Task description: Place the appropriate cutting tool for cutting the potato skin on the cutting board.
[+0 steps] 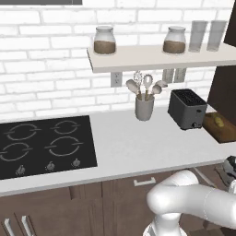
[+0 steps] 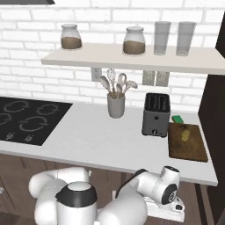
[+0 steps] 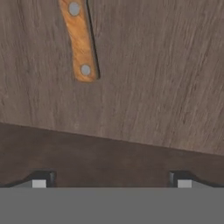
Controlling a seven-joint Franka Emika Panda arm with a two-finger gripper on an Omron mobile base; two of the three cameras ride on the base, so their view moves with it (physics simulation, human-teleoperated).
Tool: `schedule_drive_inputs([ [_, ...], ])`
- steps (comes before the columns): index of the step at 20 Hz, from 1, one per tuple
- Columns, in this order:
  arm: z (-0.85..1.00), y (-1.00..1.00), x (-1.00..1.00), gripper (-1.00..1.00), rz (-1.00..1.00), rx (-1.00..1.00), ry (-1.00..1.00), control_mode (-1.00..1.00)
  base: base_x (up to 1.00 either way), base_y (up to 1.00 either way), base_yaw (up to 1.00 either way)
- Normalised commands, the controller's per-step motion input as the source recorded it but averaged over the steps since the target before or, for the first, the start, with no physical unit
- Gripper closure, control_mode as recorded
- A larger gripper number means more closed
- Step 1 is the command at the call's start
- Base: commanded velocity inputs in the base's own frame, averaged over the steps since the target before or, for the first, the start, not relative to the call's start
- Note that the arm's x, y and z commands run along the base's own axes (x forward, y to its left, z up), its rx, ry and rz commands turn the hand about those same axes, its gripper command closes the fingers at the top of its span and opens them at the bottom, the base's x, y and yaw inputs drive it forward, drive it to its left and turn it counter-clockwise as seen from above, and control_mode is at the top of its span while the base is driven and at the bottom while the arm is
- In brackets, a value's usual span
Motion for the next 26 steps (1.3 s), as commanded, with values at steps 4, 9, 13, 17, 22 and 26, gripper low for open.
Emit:
schedule_drive_inputs([
  [4,0.0,0.05,-0.93,-1.0,0.0,0.0,0.08,-1.0,0.0,0.0,0.0],
  [9,0.1,0.06,-0.95,-1.0,0.0,0.0,0.04,-1.0,0.0,0.0,0.0],
  [13,0.42,-0.01,-0.21,-1.0,-0.01,0.0,0.0,-1.0,0.0,0.0,0.0],
  [17,0.67,-0.01,0.89,-1.0,-0.11,0.0,0.06,-1.0,0.0,0.0,0.0],
  [22,0.27,-0.24,0.81,-1.0,-0.08,0.0,-0.02,-1.0,0.0,0.0,0.0],
  [26,-0.01,-0.45,0.4,-1.0,0.0,0.0,-0.07,-1.0,0.0,0.0,0.0],
])
